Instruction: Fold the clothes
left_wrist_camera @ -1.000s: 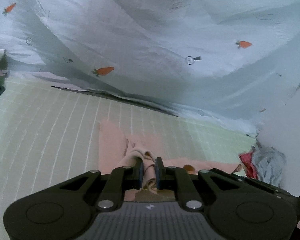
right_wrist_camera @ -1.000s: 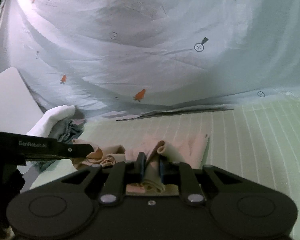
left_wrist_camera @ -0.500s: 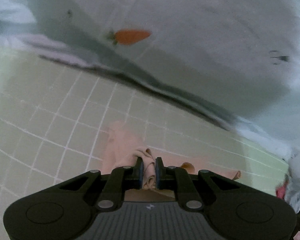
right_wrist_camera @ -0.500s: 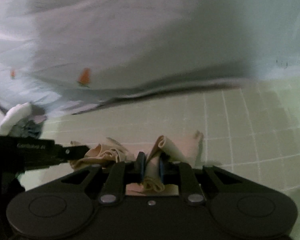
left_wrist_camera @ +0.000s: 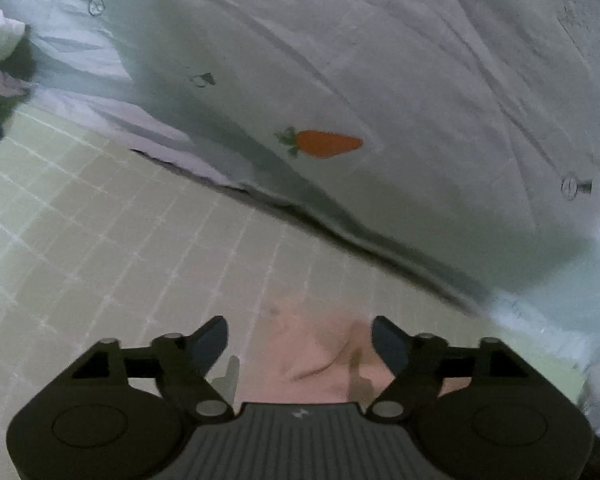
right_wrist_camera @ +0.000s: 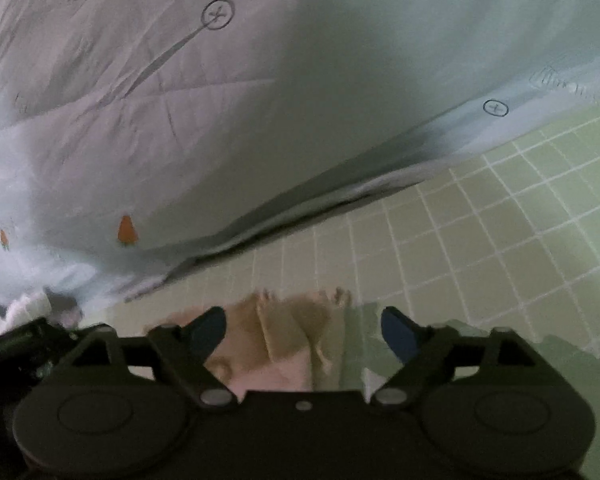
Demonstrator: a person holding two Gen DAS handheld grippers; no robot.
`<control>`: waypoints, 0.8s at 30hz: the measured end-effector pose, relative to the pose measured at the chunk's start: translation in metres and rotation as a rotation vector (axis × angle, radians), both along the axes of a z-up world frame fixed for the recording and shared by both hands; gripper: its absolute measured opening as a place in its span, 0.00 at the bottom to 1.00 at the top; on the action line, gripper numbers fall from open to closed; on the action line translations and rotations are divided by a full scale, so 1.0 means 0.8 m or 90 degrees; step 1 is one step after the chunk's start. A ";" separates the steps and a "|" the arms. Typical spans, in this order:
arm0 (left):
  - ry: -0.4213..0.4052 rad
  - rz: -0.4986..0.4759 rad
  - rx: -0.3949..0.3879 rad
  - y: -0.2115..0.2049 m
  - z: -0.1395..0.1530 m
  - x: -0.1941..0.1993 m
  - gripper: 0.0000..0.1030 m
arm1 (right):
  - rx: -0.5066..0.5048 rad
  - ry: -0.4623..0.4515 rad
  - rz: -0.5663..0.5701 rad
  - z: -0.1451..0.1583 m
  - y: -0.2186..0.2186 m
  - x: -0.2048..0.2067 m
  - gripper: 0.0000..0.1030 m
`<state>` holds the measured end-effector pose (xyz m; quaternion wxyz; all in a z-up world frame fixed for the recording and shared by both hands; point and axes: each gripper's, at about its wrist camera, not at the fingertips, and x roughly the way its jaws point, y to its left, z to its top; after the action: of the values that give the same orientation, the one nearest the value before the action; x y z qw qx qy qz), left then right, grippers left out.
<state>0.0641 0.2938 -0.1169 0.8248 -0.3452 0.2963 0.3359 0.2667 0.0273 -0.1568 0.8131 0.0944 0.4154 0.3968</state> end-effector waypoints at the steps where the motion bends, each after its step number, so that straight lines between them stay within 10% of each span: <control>1: 0.017 -0.015 0.001 -0.004 -0.003 -0.002 0.80 | -0.015 -0.006 0.014 -0.001 0.000 -0.006 0.84; 6: 0.099 -0.094 -0.023 -0.020 -0.040 0.015 0.82 | -0.073 -0.010 0.079 -0.020 0.020 -0.029 0.88; 16: 0.083 -0.109 -0.022 0.015 -0.069 0.054 0.74 | -0.092 0.004 0.098 -0.042 0.065 0.013 0.85; 20: 0.041 -0.122 -0.050 0.028 -0.075 0.067 0.33 | -0.076 0.009 0.106 -0.045 0.075 0.032 0.51; 24: -0.002 -0.095 -0.090 0.033 -0.079 0.058 0.18 | -0.037 0.038 0.108 -0.047 0.076 0.033 0.21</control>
<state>0.1103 0.3204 -0.1799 0.8215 -0.3797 0.3432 0.2513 0.2932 0.0878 -0.1944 0.7662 0.0473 0.4575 0.4488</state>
